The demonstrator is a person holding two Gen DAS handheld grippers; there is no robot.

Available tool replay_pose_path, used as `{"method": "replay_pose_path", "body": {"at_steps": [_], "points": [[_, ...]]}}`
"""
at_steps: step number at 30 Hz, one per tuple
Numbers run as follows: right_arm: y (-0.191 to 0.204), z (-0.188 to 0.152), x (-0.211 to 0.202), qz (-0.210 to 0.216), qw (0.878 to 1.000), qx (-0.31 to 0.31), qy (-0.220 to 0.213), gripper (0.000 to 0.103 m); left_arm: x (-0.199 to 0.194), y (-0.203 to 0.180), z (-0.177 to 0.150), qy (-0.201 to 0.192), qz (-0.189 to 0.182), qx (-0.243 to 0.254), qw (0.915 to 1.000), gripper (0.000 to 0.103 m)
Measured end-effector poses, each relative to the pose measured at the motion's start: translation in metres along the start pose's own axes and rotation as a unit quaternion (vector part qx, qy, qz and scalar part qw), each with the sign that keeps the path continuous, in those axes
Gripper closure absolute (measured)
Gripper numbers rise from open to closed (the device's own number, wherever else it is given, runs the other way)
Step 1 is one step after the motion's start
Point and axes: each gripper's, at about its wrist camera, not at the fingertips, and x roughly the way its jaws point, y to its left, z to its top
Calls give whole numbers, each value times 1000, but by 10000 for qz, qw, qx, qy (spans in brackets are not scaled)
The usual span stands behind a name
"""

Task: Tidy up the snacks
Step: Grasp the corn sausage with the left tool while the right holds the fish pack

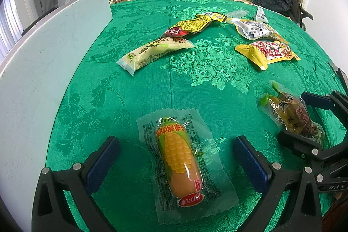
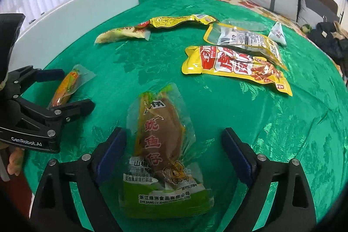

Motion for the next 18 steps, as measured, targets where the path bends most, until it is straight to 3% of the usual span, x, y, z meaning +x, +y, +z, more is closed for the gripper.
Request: {"method": "replay_pose_path", "body": {"at_steps": [18], "points": [[0, -1, -1, 10, 10000, 3, -1, 10, 0, 0, 0, -1, -2, -1, 10000, 0]]}}
